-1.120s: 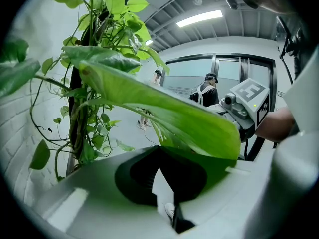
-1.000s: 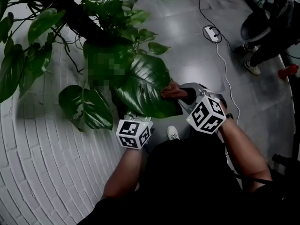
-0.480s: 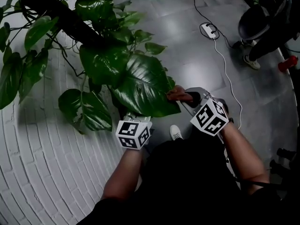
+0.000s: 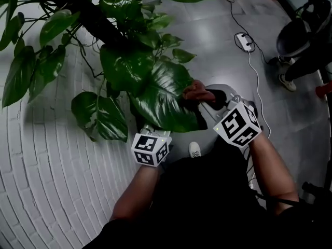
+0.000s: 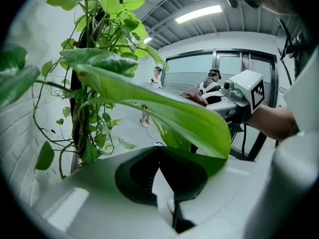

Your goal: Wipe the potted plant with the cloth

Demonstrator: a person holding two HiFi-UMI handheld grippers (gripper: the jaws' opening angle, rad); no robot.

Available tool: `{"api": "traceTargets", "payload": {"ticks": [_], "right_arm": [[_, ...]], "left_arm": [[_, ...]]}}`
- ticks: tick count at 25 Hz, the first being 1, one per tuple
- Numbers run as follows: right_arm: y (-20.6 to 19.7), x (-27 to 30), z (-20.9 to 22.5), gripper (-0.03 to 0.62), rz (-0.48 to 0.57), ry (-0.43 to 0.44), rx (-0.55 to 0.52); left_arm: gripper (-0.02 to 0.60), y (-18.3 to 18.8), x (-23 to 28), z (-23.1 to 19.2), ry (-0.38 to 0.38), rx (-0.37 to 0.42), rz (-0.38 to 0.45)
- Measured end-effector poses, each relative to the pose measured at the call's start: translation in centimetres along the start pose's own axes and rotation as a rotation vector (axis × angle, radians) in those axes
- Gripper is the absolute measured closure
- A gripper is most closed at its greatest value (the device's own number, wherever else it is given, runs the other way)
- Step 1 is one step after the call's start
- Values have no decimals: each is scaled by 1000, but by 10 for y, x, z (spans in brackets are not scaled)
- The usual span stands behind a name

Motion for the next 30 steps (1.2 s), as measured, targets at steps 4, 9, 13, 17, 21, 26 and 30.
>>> {"api": "traceTargets", "payload": {"ticks": [4,9,13,17,21,26,30], "right_arm": [[22,16,16,526,4,19,-112],[52,52,26,526,0,50,-341],[70,78,26,526,6,89,-560],[85,98,17,526,36,160,-742],[100,109,10,526,83,220,-830],[99,120,16,526,84,265,-828],[87,123,25,526,72,281,-783]], "left_arm": [[571,5,-3,-5,53,-21,12],[572,8,-8,-17,129,-37,16],[572,7,-9,-22,199,-62,15],[572,7,-8,-25,268,-91,20],[572,6,-9,-26,329,-115,19],[572,4,-9,-27,387,-143,20],[571,3,-7,-27,407,-153,16]]}}
Point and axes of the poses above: the fingertips, and each gripper's own axes: x forward along the fingers, z to its right, y out of its top, the point moved 3 cm from there along -x, backward along the fingers, and after that the axes turned 10 degrees about x, right-handed, at the moved point
